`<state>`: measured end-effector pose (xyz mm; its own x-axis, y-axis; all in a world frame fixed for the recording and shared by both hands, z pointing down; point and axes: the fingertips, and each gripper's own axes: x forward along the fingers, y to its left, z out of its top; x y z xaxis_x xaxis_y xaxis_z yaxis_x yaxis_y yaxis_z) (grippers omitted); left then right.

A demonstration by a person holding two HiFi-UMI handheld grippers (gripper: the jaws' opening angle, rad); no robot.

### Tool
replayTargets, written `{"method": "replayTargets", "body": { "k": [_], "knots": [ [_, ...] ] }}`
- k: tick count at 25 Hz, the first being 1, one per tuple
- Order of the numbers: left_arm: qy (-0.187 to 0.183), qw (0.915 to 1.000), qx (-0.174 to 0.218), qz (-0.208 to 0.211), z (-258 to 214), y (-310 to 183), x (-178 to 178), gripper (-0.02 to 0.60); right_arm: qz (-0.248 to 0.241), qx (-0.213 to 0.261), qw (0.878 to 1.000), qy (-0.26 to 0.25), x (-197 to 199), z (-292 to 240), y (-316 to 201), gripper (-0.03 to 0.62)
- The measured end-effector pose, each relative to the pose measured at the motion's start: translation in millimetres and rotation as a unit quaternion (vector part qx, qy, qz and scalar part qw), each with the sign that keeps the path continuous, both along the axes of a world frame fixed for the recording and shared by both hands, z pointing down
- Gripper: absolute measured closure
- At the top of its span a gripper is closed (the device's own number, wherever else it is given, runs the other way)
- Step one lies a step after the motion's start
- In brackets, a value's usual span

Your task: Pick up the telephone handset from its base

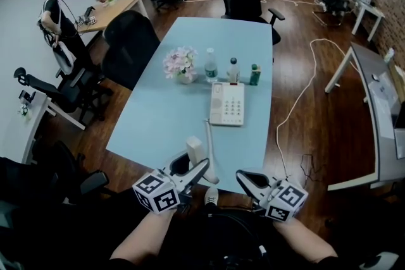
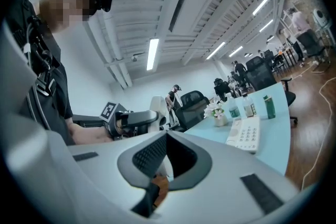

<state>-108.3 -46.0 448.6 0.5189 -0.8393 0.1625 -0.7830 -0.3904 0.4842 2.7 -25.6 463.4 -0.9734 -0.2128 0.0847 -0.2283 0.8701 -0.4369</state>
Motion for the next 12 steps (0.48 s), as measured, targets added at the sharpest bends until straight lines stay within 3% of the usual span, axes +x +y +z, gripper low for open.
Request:
{"method": "replayTargets", "body": {
  "k": [12],
  "knots": [
    [-0.018,0.9998,-0.003,0.002,-4,3,-5,0.35,-0.038,0.008,0.999,-0.008,-13,-7,17,0.579]
  ]
}}
